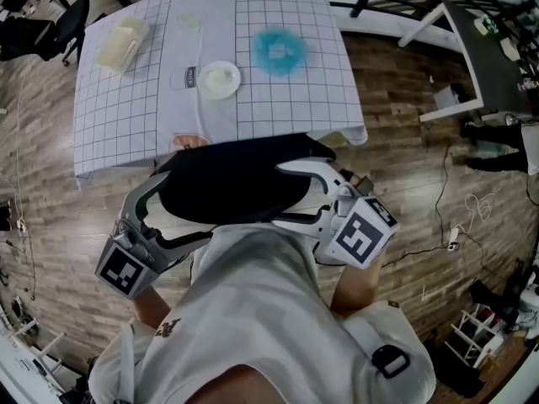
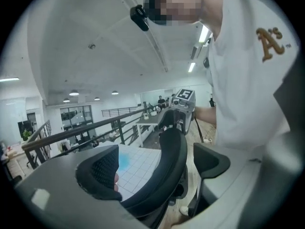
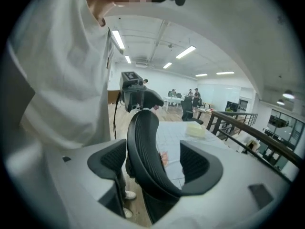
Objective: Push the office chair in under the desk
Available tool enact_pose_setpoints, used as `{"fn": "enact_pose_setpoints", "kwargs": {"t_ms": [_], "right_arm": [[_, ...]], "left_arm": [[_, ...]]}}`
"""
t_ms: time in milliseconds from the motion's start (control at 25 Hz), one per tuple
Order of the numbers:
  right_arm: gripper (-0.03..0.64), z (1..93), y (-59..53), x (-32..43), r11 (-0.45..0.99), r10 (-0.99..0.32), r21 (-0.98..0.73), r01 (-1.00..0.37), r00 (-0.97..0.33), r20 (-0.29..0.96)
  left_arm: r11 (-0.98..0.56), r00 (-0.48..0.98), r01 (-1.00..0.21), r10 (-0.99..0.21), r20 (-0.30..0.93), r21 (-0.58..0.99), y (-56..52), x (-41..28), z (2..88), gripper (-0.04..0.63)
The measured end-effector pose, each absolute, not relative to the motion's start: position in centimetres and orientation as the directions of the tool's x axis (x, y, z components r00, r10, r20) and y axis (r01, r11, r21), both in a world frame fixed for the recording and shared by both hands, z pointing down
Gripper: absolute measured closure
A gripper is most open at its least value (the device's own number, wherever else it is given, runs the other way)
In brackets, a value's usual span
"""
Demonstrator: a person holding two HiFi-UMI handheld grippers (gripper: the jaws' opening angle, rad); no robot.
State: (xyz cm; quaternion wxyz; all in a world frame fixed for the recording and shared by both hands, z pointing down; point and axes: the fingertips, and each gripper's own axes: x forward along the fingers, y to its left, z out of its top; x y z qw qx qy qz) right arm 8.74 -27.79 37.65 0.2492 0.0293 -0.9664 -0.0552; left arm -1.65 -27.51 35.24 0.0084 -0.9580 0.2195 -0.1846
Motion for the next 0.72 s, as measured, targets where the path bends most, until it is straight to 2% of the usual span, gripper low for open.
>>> {"fn": "enact_pose_setpoints", "kwargs": {"t_ms": [80,160,200,240,320,360,560,640,720], "right_arm": [[0.303,35.5,-28.1,9.1,0.986,-0.129,0.149,-0.076,-0.911,0.392],[0.408,33.2,-28.8,9.4,0.975,-0.182,0.178,-0.133,-0.938,0.296],[0.416,32.2,-29.2,9.4,0.969,-0.204,0.188,-0.159,-0.947,0.248],[0.419,31.2,-29.6,9.3,0.963,-0.225,0.197,-0.185,-0.952,0.205],[0.483,29.8,-30.5,9.0,0.948,-0.269,0.214,-0.235,-0.952,0.145],[0.484,29.3,-30.9,8.6,0.942,-0.286,0.219,-0.255,-0.950,0.127],[0.555,27.6,-32.4,7.4,0.912,-0.366,0.223,-0.343,-0.928,0.068],[0.593,27.2,-33.4,7.7,0.891,-0.426,0.197,-0.410,-0.903,0.047],[0.614,27.0,-34.4,8.1,0.868,-0.485,0.138,-0.477,-0.874,0.027]], "left_arm": [[-0.892,0.848,-0.442,-0.450,0.280,-0.096,-27.6,-1.9,33.7,0.142],[-0.871,0.849,-0.480,-0.492,0.195,-0.109,-28.1,-2.1,32.0,0.296],[-0.861,0.845,-0.495,-0.509,0.164,-0.120,-28.4,-2.1,31.4,0.338],[-0.853,0.842,-0.505,-0.521,0.142,-0.132,-28.7,-2.0,30.9,0.357],[-0.840,0.835,-0.520,-0.538,0.111,-0.156,-29.4,-1.7,30.1,0.395],[-0.833,0.832,-0.529,-0.547,0.094,-0.165,-29.7,-1.5,29.7,0.411],[-0.769,0.786,-0.607,-0.619,-0.007,-0.203,-31.6,-1.3,27.3,0.518],[-0.735,0.755,-0.645,-0.655,-0.027,-0.210,-32.4,-1.5,26.7,0.568],[-0.706,0.725,-0.678,-0.688,-0.029,-0.204,-33.0,-1.7,26.6,0.592]]}}
